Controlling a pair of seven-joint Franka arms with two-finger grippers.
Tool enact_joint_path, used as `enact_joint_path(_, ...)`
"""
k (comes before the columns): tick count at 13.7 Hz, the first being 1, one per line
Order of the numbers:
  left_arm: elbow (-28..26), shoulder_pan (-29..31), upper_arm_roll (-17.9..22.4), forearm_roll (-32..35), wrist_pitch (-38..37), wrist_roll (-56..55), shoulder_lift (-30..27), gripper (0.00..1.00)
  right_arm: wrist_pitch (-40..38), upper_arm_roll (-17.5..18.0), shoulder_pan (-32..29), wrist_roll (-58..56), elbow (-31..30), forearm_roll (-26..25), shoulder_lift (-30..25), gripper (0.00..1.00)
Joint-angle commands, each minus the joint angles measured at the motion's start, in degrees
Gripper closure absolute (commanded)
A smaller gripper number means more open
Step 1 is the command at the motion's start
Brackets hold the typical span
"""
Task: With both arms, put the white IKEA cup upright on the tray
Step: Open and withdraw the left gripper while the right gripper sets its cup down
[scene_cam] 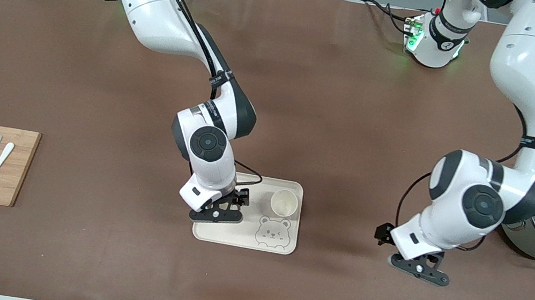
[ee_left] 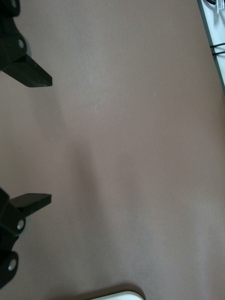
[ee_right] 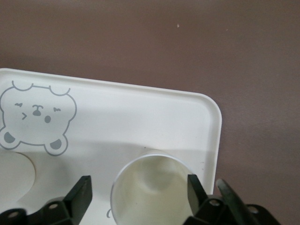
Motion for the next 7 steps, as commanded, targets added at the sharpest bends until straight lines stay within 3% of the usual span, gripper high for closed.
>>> enact_joint_path(1, -2.6, 6.2, -4.0, 0.9, -0.3, 3.8, -2.2, 0.0, -2.9, 1.3, -2.5, 0.6, -0.1, -0.6, -3.1, 0.0)
enact_joint_path(4, -2.9, 8.6, -4.1, 0.8, -1.8, 4.9, -5.2, 0.0, -3.6, 2.8, -6.8, 0.5, -0.1, 1.4, -5.4, 0.0)
enact_joint_path(7, -2.8, 9.5, -4.2, -0.2, -14.4, 4.9, -12.6, 0.0, -6.3, 5.5, -12.4, -0.1, -0.1, 4.1, -7.9, 0.0)
